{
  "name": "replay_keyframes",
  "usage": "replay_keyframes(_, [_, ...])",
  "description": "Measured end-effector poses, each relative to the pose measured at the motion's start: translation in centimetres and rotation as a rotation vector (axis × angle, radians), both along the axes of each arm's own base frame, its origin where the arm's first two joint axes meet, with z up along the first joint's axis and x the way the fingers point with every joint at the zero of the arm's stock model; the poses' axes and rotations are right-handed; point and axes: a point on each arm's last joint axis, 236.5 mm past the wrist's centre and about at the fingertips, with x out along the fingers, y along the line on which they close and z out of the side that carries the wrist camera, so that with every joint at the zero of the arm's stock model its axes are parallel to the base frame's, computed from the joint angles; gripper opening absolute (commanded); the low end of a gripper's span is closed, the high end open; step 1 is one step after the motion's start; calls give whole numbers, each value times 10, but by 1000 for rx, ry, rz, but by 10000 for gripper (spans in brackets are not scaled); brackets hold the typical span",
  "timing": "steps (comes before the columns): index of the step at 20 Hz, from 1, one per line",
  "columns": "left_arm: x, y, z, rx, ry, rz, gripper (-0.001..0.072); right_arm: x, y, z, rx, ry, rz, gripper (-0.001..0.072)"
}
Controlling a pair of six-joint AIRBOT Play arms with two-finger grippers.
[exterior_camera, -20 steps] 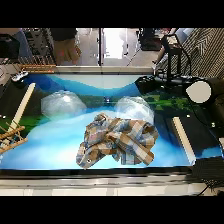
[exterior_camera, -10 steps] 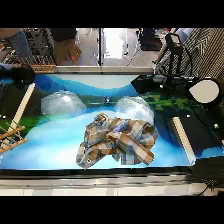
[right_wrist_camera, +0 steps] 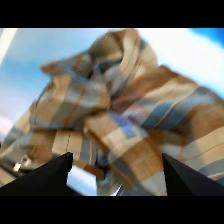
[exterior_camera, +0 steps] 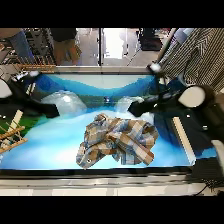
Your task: Fold the clothes and pants, and hang the long-sleeved shirts on hangers.
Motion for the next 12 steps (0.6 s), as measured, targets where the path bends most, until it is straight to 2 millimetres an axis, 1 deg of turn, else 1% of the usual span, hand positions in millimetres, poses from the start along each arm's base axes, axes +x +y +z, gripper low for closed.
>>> replay_keyframes(2, [-13,-11,-44,-51,82,-9,699,-11,20,-41,11,90,53,641])
replay_keyframes(3, [-22,-17,-64,-81,130,-9,695,-15,32,-61,12,124,81,638])
replay_keyframes(5, [-46,-28,-98,-133,228,-6,689,-14,58,-93,10,159,125,638])
replay_keyframes(6, [-58,-34,-112,-160,274,-3,690,-11,70,-106,6,172,144,638])
replay_keyframes(7, [-69,-38,-122,-181,316,1,689,-5,81,-118,2,181,158,638])
replay_keyframes(9, [-89,-46,-137,-214,386,4,690,13,99,-138,-3,193,175,638])
replay_keyframes(12, [-110,-57,-153,-231,458,-11,689,42,120,-154,-11,170,206,639])
